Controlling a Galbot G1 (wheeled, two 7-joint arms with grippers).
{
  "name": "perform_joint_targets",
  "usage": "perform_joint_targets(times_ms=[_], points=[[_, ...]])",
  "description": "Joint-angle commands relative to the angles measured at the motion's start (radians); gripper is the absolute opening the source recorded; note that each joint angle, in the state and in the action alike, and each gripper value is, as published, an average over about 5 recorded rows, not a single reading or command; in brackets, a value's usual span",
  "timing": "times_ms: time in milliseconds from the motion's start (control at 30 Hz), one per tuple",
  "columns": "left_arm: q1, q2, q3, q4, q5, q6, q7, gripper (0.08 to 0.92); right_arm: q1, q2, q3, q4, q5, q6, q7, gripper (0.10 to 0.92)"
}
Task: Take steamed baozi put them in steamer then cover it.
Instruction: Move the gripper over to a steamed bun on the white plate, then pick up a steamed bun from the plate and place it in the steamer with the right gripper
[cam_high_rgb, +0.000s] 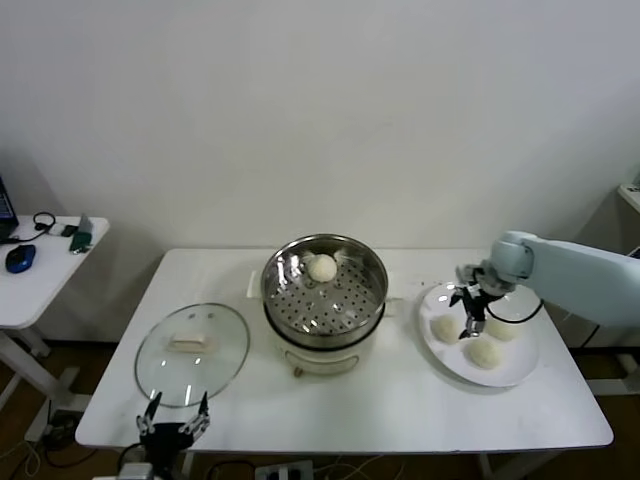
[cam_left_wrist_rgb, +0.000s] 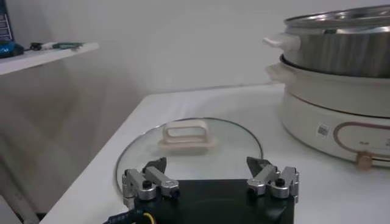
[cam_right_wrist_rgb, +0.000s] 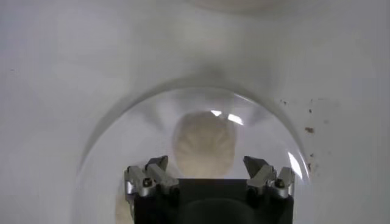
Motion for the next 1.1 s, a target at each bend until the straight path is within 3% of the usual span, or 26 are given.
perform_joint_targets(times_ms=[33, 500, 833, 1100], points=[[0.001, 0.000, -0.001, 0.004, -0.001, 0.000, -0.001, 0.823, -0.093, 0.044, 0.070, -0.084, -0.039, -0.005, 0.008, 0.823], [-0.005, 0.002, -0.002, 0.005, -0.002, 0.004, -0.006, 0.823, 0.068, 0.025, 0.006, -0.021, 0.029, 0.016, -0.046, 0.662], [-0.001, 0.009, -0.003, 0.001, -0.004, 0.007, -0.008, 0.823, 0.660, 0.077, -0.326, 0.116, 0.283, 0.065, -0.201, 0.653], [-0.013, 0.014, 0.002, 0.003, -0.007, 0.012, -0.005, 0.823, 0.836, 0.238, -0.285, 0.243, 0.498, -0.003, -0.193, 0.653]])
